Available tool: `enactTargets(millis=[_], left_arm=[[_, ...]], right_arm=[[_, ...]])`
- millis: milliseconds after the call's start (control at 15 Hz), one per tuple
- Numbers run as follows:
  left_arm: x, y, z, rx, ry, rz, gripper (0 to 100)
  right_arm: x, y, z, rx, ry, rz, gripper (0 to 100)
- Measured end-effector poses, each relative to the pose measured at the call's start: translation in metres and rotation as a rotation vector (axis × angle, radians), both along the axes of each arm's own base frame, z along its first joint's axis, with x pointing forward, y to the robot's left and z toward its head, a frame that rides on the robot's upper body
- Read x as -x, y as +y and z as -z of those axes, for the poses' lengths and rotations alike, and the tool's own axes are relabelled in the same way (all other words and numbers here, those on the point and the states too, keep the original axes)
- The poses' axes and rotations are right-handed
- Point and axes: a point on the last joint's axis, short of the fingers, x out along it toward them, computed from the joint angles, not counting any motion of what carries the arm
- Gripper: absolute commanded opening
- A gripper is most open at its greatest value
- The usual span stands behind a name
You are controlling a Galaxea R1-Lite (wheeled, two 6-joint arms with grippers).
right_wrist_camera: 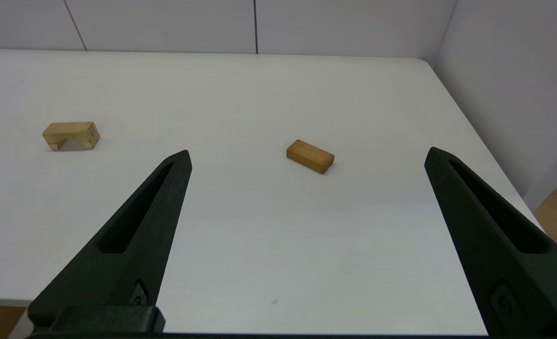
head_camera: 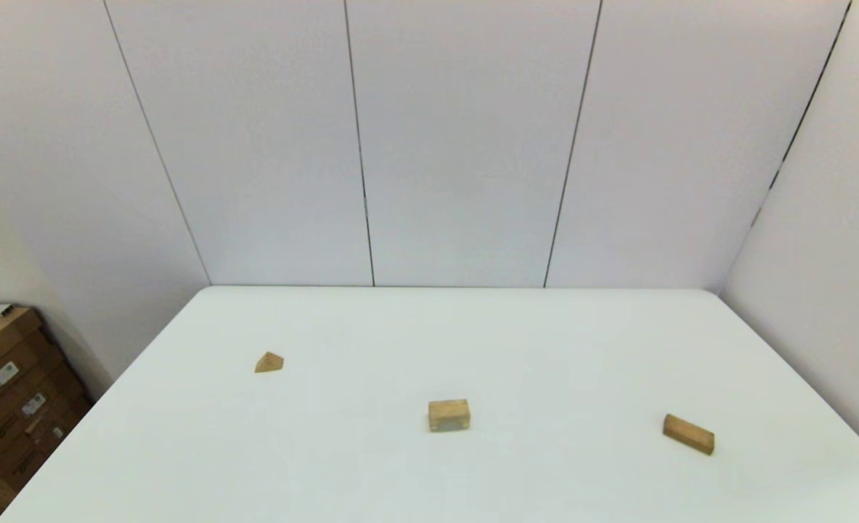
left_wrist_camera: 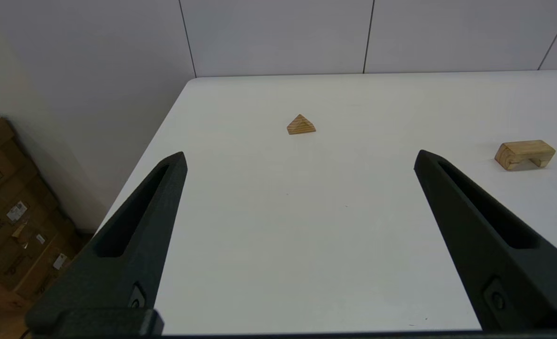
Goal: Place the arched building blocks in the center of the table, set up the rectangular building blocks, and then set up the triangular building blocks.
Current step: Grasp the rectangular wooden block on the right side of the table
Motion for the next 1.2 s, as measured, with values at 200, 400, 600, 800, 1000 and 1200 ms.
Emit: enactTargets(millis=[200,400,600,800,1000,1200], left_arm=[[0.0,0.0,0.0,0.0,0.0,0.0,100],[0.0,0.0,0.0,0.0,0.0,0.0,100],[0.0001,0.0,-0.0003,0.0,-0.001,0.0,100],[0.0,0.0,-0.0003,0.0,-0.001,0.0,100],[0.0,0.0,-0.0002,0.0,0.0,0.0,100],[0.0,0.0,0.0,0.0,0.001,0.0,100]], right_arm=[[0.0,0.0,0.0,0.0,0.0,0.0,100],[0.0,0.0,0.0,0.0,0.0,0.0,100],[0.0,0.0,0.0,0.0,0.0,0.0,100],[0.0,0.0,0.0,0.0,0.0,0.0,100],[0.0,0.0,0.0,0.0,0.0,0.0,100],[0.0,0.0,0.0,0.0,0.0,0.0,100]])
